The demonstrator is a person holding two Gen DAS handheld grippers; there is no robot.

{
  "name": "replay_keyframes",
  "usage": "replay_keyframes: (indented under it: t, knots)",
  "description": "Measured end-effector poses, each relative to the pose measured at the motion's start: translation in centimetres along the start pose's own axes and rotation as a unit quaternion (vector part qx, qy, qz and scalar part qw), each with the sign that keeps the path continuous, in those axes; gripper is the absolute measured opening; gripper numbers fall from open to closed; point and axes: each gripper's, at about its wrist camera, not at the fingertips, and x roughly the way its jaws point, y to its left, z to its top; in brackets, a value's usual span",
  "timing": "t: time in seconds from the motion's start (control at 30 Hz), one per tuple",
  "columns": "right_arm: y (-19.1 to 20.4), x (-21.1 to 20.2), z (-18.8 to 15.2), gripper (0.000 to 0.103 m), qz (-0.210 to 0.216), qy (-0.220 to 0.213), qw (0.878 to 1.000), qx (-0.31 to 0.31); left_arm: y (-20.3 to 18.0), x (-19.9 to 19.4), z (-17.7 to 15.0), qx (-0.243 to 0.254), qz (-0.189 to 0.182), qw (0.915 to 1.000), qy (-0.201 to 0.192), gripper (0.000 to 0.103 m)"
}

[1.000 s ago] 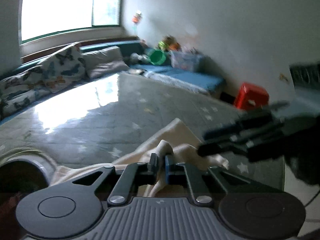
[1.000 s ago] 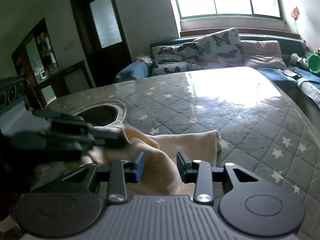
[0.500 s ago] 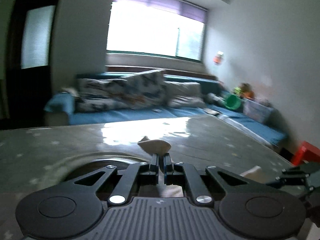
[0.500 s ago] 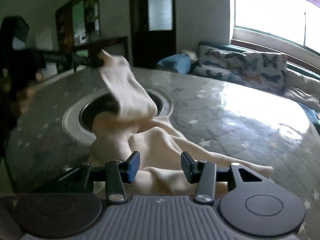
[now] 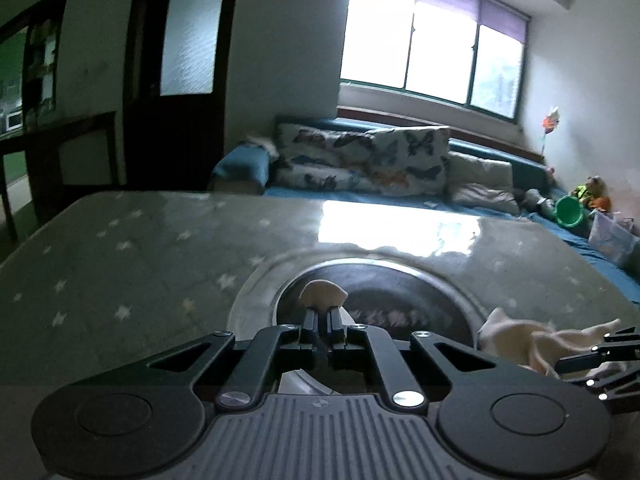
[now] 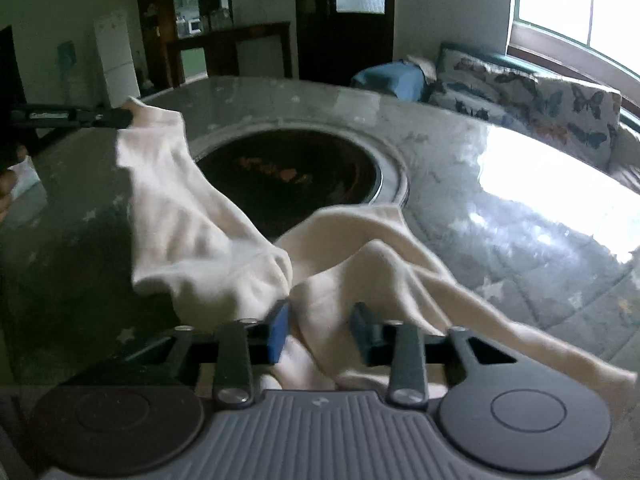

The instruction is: Fold clothes

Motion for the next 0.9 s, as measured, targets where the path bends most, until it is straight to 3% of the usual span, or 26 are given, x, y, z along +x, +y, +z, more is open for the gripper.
replay_keyframes:
  t: [0.1, 0.2, 0.33, 0.6, 0.7, 0.9]
  knots:
    - [-0.2, -0.2, -0.4, 0.006, -0.005, -0.007, 1.0, 0.014, 1.0, -0.1, -0.6, -0.01, 0.012, 0.9998, 0.007, 0.004]
    - [-1.4, -2.2, -0.9, 0.004, -0.023, -0.037, 0.998, 0.044, 2.0, -0.3, -1.2, -0.019, 0.023, 0.9995, 0.011, 0.004]
    - [-3.9, -6.7, -2.2, 0.004, -0.08, -0.087, 0.989, 0.093, 2.9, -0.4, -1.6, -0.023, 0.038, 0.9989, 0.017, 0.004]
    - [-8.1, -15.4, -6.8, 0.004, -0.242, -0.125, 0.949, 0.159, 3.9, -0.8, -2.0, -0.023, 0.067, 0.9971, 0.028, 0.004]
    - [-9.1, -17.5, -8.8, 0.004, -0.297, -0.129, 0.927, 0.189, 4.3, -1.5, -2.2, -0.014, 0.083, 0.9957, 0.038, 0.004]
    - [-11.2, -18.2, -12.1, 0.004, -0.339, -0.095, 0.903, 0.245, 5.6, -2.3, -3.3, -0.018, 0.1, 0.9922, 0.072, 0.004]
